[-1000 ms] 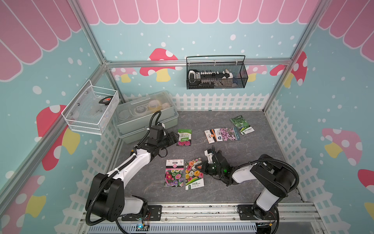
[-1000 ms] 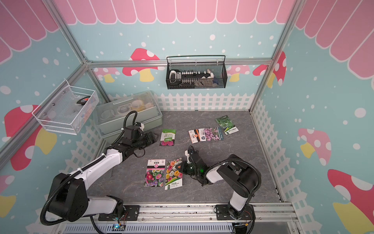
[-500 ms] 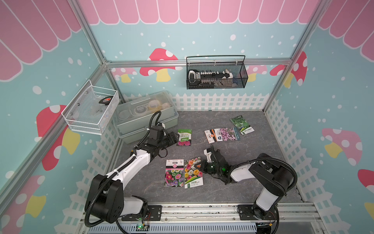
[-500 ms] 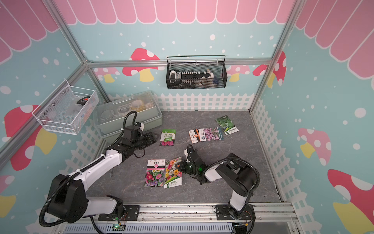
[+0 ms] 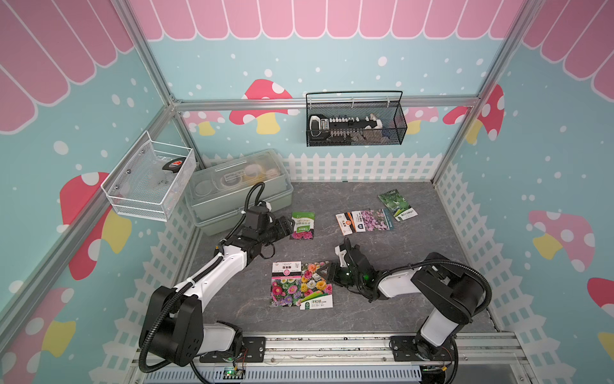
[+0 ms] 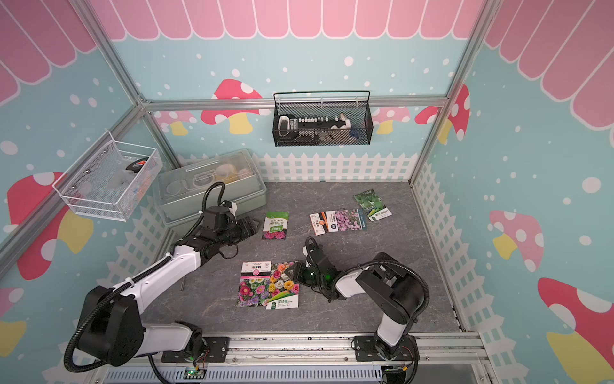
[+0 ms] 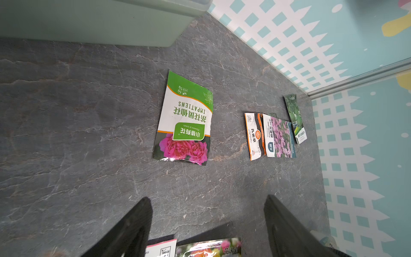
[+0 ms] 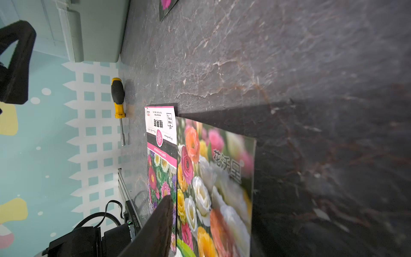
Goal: Arrange the seed packets in a row
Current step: Place the seed packet at the center of the board, then pick up the seed packet from the center of the board.
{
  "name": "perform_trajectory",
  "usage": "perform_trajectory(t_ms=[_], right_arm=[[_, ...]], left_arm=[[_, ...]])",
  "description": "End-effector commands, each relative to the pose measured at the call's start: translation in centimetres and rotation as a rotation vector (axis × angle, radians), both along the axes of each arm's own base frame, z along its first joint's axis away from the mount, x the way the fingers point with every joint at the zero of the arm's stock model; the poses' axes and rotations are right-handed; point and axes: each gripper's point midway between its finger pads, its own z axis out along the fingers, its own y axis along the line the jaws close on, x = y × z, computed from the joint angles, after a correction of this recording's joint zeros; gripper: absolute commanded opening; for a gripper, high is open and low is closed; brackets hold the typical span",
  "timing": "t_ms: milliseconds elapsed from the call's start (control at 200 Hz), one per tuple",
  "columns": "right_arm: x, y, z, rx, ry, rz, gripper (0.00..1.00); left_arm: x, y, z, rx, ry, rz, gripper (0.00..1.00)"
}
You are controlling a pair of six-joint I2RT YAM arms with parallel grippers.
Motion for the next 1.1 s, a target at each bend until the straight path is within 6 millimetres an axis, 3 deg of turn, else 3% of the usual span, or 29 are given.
perform_trajectory(t_ms=[0, 115, 330, 505, 646, 776, 1046, 1061, 1091], right_arm=[[0.0, -0.7, 0.0, -0.055, -0.003, -0.016, 0.53], [-0.1, -1.8, -0.4, -0.139, 0.006, -0.025, 0.64], [0.8, -5.5, 0.3, -0.213, -0.005, -0.073, 0.72], [2.9, -8.2, 2.4, -0.245, -0.054, -0.066, 0.75], [5.9, -6.5, 5.1, -0.243, -0.138, 0.034, 0.77], [8.9, -4.2, 5.9, -0.227, -0.164, 0.107, 0.82], [14.4, -1.1, 5.4, -0.168, -0.150, 0.165, 0.87], [14.5, -0.9, 4.3, -0.174, -0.127, 0.172, 0.88], [14.8, -0.7, 3.9, -0.176, -0.119, 0.177, 0.89]], left_arm=[[-0.1, -0.3, 0.3, 0.007, -0.018, -0.018, 0.79], [0.2, -0.6, 0.0, 0.007, -0.008, -0.028, 0.80], [1.6, -1.0, -1.2, 0.037, 0.016, -0.066, 0.82], [3.1, -1.4, -2.7, 0.033, 0.048, -0.114, 0.83], [4.9, -0.2, -4.7, -0.023, 0.072, -0.095, 0.83], [6.5, 1.0, -6.1, -0.042, 0.098, -0.089, 0.85], [8.0, -0.6, -8.8, -0.087, 0.157, -0.182, 0.84], [8.0, -0.6, -9.0, -0.087, 0.160, -0.183, 0.84], [8.1, -0.7, -9.3, -0.087, 0.165, -0.184, 0.85]])
